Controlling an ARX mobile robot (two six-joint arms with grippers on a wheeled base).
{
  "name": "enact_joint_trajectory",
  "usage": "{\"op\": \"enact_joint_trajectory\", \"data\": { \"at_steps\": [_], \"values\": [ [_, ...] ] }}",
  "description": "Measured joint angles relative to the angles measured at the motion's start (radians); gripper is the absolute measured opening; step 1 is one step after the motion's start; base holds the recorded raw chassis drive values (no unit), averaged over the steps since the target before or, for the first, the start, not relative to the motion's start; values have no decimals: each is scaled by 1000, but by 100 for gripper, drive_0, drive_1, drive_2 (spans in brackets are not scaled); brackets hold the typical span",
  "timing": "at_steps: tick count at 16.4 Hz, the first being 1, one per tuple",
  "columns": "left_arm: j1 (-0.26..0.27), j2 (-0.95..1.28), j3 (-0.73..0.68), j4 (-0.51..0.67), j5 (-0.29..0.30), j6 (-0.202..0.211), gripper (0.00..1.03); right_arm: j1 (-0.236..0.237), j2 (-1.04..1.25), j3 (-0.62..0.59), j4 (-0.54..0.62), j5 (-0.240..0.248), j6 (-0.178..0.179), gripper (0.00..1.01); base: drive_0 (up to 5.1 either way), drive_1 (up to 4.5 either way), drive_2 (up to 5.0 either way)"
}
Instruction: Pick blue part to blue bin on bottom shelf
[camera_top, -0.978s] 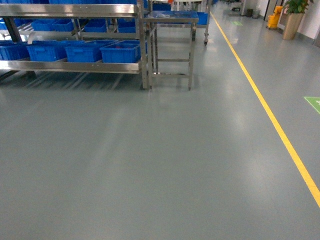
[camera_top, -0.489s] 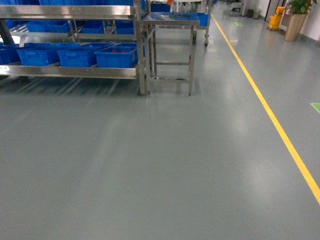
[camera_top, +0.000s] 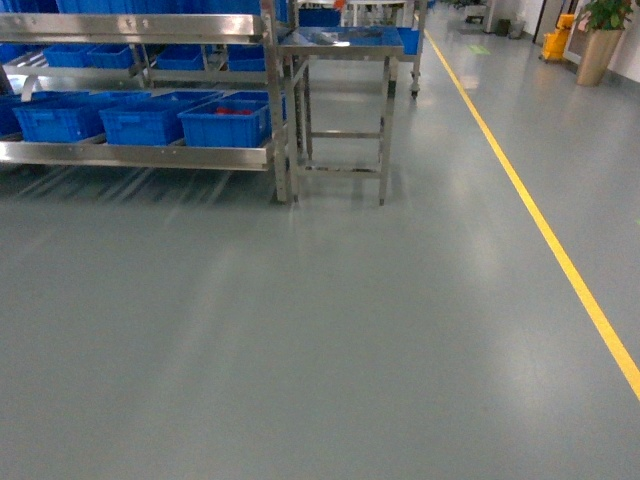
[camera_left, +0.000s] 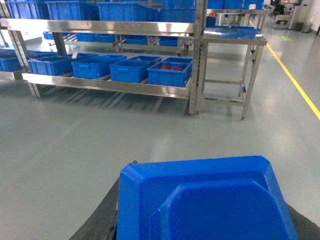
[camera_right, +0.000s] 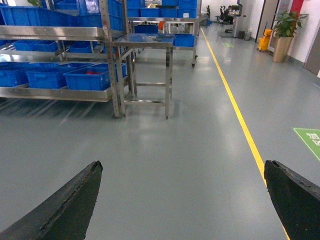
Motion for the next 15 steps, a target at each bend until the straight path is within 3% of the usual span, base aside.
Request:
{"op": "enact_joint_trajectory", "data": {
  "at_steps": [15],
  "values": [
    [0, 2, 0, -1, 0, 0, 44, 0, 0, 0, 6, 0, 0, 98, 0, 418, -418]
  ]
}}
